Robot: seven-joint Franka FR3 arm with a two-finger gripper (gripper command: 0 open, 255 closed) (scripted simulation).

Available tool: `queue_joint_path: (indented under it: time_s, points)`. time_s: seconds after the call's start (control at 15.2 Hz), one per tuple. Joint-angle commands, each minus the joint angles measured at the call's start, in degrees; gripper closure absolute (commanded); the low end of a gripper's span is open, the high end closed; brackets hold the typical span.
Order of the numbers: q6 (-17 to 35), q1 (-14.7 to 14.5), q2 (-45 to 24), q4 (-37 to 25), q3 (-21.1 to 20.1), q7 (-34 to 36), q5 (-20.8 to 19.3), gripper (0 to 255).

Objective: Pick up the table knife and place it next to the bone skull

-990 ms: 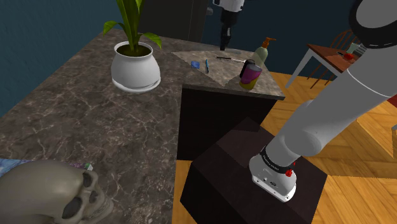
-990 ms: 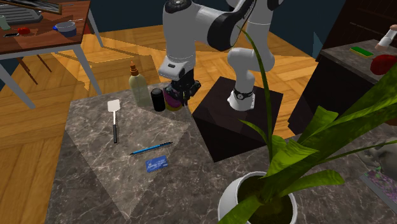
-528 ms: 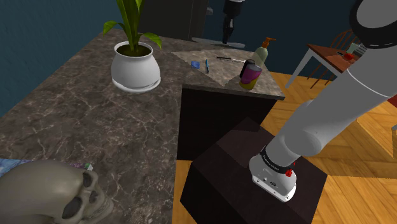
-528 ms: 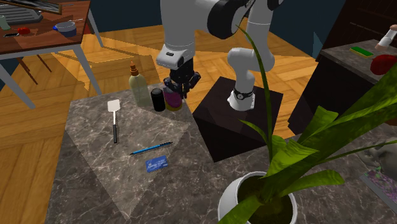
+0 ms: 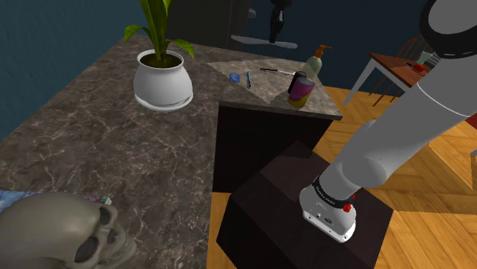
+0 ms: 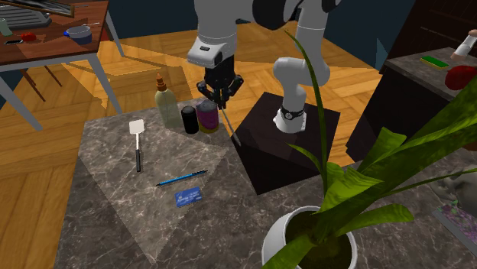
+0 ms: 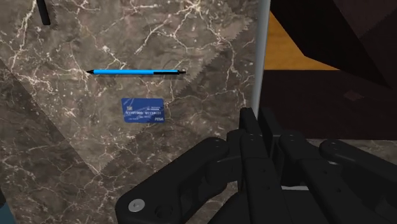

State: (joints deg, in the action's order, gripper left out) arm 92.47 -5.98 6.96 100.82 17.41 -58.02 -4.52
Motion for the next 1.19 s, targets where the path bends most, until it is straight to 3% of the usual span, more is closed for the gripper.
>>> queue_joint_path:
  time_s: [0.0, 0.53, 1.12]
  points:
    - [0.0, -0.8, 2.5, 2.6, -1.3, 2.3, -0.5, 255]
    - [-0.5, -4.5, 12.6, 12.7, -8.5, 13.4, -0.5, 255]
    - [-1.8, -8.7, 19.6, 19.1, -17.3, 25.6, 3.0, 255]
